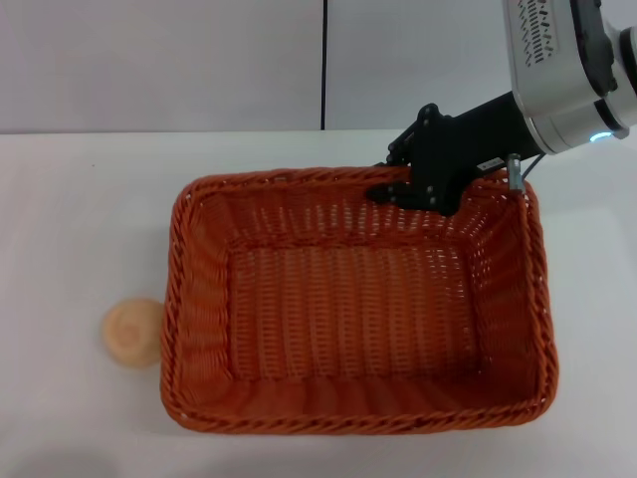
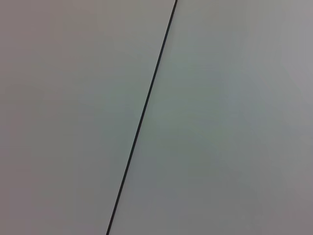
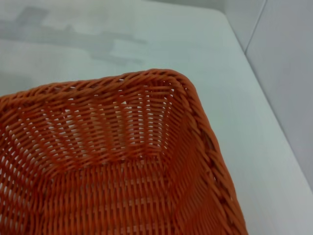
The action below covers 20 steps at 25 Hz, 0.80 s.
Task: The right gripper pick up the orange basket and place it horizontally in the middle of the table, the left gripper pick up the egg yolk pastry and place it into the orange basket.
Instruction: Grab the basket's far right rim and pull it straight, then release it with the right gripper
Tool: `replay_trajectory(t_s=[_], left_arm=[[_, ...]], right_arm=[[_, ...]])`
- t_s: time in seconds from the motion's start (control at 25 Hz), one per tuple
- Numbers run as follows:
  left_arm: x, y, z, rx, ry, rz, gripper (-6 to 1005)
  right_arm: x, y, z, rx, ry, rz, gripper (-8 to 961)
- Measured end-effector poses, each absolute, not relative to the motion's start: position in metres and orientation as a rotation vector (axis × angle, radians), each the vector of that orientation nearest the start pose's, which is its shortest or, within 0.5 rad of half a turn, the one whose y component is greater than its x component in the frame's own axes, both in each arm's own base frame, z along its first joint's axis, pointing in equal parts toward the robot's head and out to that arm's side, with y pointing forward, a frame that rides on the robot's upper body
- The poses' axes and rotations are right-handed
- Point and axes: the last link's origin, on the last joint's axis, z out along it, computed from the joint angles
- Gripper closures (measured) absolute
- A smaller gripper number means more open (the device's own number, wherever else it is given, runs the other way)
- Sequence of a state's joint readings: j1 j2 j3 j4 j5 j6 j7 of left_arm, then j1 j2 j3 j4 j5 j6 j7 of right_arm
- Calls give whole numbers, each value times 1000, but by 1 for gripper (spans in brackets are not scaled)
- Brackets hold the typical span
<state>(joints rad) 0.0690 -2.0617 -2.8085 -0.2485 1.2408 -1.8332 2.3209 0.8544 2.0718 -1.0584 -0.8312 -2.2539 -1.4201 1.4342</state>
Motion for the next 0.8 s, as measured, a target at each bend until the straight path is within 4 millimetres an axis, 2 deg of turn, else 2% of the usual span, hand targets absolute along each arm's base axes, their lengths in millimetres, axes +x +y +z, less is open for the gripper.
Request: replay_trajectory(t_s=[0.36, 0.8], left_arm=[[-391, 123, 80, -1450, -612, -1060, 158], [-390, 123, 80, -1450, -611, -1068, 159]], right_arm=[[154, 402, -34, -2963, -215, 44, 791], [160, 397, -51, -2969, -289, -68, 791]])
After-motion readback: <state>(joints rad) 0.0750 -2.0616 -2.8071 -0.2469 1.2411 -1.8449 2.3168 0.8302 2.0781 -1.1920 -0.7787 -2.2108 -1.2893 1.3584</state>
